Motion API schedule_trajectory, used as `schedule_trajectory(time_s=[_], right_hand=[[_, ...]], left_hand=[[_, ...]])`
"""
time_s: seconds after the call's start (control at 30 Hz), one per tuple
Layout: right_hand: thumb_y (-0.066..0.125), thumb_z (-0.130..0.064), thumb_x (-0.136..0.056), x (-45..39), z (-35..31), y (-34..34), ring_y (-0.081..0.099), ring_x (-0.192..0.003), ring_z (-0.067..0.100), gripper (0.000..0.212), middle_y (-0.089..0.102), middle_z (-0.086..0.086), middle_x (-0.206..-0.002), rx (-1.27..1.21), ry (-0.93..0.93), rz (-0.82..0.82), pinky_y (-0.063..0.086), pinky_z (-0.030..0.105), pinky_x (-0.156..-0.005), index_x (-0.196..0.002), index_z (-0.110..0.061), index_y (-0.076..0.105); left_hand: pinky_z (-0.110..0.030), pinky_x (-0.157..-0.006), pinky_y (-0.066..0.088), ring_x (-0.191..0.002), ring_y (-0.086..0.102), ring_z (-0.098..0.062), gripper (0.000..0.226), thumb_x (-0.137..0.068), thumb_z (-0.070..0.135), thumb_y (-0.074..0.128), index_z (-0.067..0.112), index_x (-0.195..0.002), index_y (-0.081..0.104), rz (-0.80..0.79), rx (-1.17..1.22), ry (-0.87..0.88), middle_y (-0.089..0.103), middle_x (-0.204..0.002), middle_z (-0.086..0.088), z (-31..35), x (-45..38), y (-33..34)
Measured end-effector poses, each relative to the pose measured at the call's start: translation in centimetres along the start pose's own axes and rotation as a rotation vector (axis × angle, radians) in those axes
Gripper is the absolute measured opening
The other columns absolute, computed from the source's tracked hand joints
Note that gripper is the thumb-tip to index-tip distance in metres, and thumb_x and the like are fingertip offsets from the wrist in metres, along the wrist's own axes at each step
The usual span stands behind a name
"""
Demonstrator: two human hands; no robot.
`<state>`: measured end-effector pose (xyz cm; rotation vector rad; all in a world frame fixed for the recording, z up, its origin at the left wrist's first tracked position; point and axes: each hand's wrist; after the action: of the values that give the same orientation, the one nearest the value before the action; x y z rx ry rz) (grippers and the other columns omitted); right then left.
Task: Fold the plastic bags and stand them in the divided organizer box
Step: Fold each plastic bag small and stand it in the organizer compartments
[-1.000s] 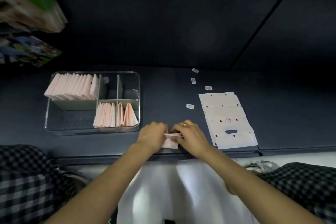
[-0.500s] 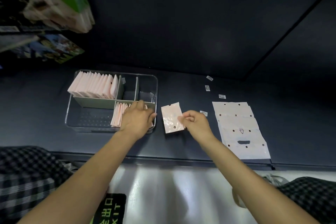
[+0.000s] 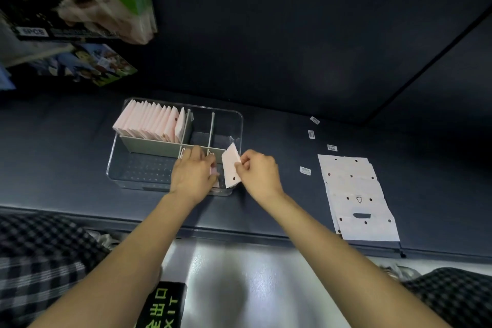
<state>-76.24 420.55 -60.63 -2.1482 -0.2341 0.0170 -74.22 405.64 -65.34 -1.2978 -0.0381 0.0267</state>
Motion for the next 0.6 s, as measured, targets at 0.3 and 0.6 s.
schedule_trajectory(time_s=[0.3,0.6], right_hand=[[0.047,-0.01,-0.091,-1.2,-2.7,3.0,0.061,-0.092,0.038,0.015,0.064,0.02,-0.099,0.196,0.068,-0.128,0.041,0.032,-0.065,-0.083,-0.006,0.058],[0.04,-0.01,-0.094,-1.4,-2.1,3.7,0.059,-0.1,0.04,0.029,0.063,0.025,-0.107,0.128,0.04,-0.266,0.046,0.035,-0.077,-0.101,0.002,0.065]], left_hand=[[-0.039,-0.088,0.038,-0.111,0.041,-0.026,0.032,-0.09,0.028,0.057,0.017,-0.12,0.059,0.068,0.159,-0.032,0.05,-0.114,-0.007,-0.3,0.9,0.5],[-0.037,-0.08,0.042,-0.101,0.044,-0.028,0.021,-0.094,0.018,0.054,0.016,-0.107,0.069,0.174,0.344,0.024,0.056,-0.106,-0.008,0.1,0.8,0.9]])
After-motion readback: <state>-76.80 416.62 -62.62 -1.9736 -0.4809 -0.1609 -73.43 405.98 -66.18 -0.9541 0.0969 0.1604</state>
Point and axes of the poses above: each hand's wrist, its own x-axis away from the middle knuckle, its own y-axis out of the palm, z = x × y
